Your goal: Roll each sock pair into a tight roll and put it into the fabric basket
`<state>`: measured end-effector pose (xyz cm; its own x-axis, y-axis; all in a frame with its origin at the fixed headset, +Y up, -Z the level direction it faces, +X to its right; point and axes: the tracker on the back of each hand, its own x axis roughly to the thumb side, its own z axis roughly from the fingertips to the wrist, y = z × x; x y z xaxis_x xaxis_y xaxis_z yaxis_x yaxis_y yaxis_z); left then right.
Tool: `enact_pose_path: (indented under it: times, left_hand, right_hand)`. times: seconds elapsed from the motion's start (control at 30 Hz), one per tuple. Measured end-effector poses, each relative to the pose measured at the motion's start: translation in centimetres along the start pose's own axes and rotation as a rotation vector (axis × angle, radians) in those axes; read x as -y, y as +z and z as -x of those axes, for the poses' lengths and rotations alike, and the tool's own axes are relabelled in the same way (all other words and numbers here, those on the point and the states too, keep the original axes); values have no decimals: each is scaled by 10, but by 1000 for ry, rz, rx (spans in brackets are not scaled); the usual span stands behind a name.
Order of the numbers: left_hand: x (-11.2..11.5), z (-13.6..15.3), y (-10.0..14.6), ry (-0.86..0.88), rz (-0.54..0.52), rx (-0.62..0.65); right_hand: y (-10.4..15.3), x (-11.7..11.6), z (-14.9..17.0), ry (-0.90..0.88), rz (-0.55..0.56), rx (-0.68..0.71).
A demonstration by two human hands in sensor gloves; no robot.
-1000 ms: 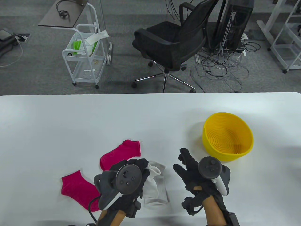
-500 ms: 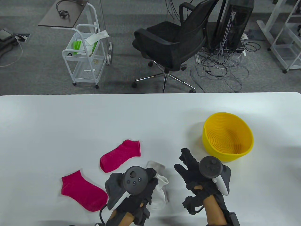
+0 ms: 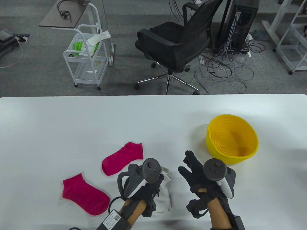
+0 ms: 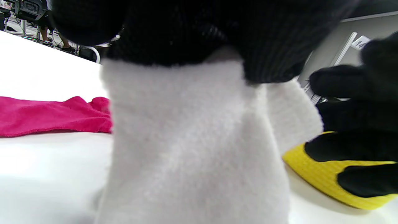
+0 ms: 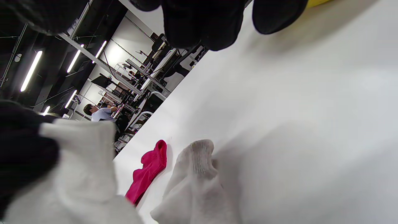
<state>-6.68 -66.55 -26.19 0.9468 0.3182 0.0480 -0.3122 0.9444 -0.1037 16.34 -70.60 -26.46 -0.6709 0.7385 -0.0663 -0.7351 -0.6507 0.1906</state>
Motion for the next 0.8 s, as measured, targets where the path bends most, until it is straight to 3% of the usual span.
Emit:
enact_pose_path:
  times: [0.23, 0.8]
  left_hand:
    - [20, 3, -25, -37, 28, -32]
    - [62, 2, -54, -254, 24, -61]
  right_hand:
    - [-1, 0, 0, 0, -5, -4]
    - [-2, -2, 1, 11, -17, -17]
